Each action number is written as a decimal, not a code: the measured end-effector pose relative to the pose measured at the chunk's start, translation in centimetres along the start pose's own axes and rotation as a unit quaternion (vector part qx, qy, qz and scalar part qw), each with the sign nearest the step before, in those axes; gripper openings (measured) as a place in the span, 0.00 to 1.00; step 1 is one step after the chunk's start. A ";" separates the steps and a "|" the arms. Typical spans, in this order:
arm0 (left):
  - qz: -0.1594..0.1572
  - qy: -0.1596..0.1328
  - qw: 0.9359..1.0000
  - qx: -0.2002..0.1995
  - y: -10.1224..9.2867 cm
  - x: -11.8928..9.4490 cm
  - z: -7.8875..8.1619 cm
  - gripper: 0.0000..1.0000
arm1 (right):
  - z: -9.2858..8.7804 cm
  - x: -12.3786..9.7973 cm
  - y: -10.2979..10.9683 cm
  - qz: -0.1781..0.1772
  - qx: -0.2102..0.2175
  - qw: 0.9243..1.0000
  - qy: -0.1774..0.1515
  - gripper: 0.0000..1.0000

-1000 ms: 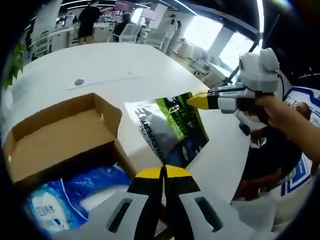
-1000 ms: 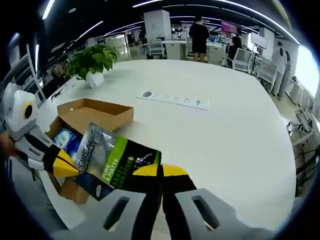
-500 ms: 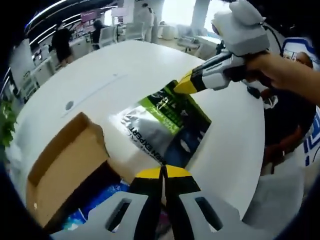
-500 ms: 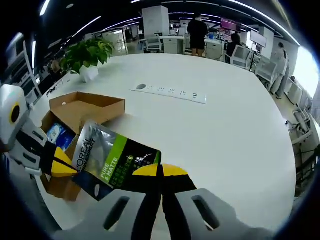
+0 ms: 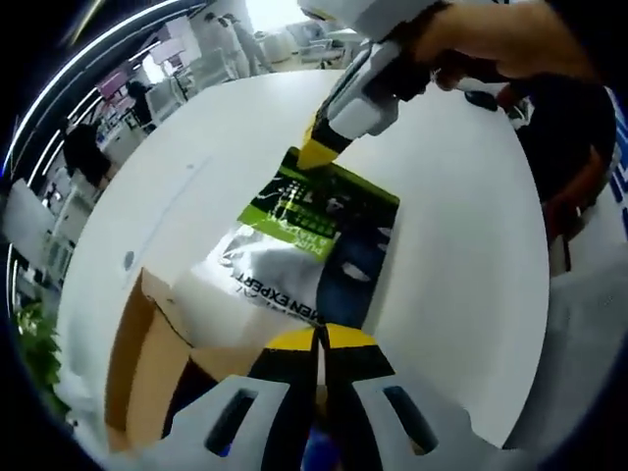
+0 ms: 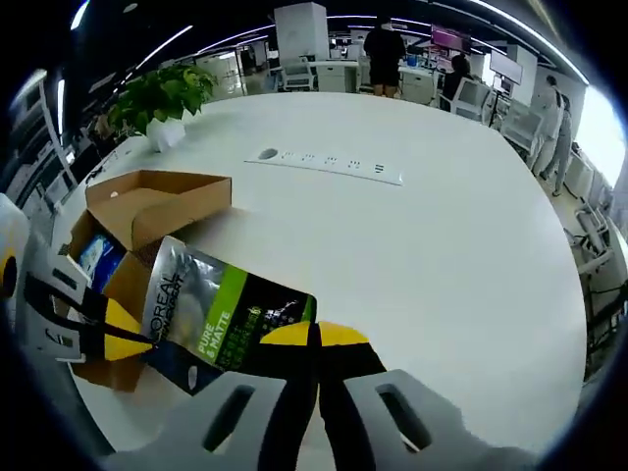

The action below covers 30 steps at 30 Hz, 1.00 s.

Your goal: Operate the shoe box by opening the lid, removing the specified soft item, and placing it in the target area until the item is outside and the box remains undamaged.

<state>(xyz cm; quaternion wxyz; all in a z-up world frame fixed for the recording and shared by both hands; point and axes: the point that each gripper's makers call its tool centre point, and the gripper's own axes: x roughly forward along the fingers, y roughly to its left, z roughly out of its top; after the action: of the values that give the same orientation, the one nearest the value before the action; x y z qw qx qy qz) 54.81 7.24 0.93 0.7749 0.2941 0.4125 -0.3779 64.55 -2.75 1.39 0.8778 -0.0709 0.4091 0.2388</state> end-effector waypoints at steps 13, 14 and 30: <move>-0.004 0.037 0.997 0.068 -0.4 2.4 -0.7 0.00 | -1.1 1.8 -0.5 -0.001 0.011 1.000 0.012 0.00; -0.001 0.042 0.996 0.082 -0.4 2.7 -0.8 0.00 | -1.1 1.9 -0.6 -0.001 0.013 1.000 0.010 0.00; 0.013 0.057 0.996 0.066 0.3 4.2 -1.1 0.00 | -2.8 3.0 -1.6 -0.008 0.056 0.998 0.014 0.00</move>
<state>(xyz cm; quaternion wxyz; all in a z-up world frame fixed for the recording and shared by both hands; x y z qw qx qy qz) 56.16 6.74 -3.19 0.7339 0.3708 0.4265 -0.3768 65.06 -4.00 -2.78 0.8765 -0.0280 0.4337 0.2072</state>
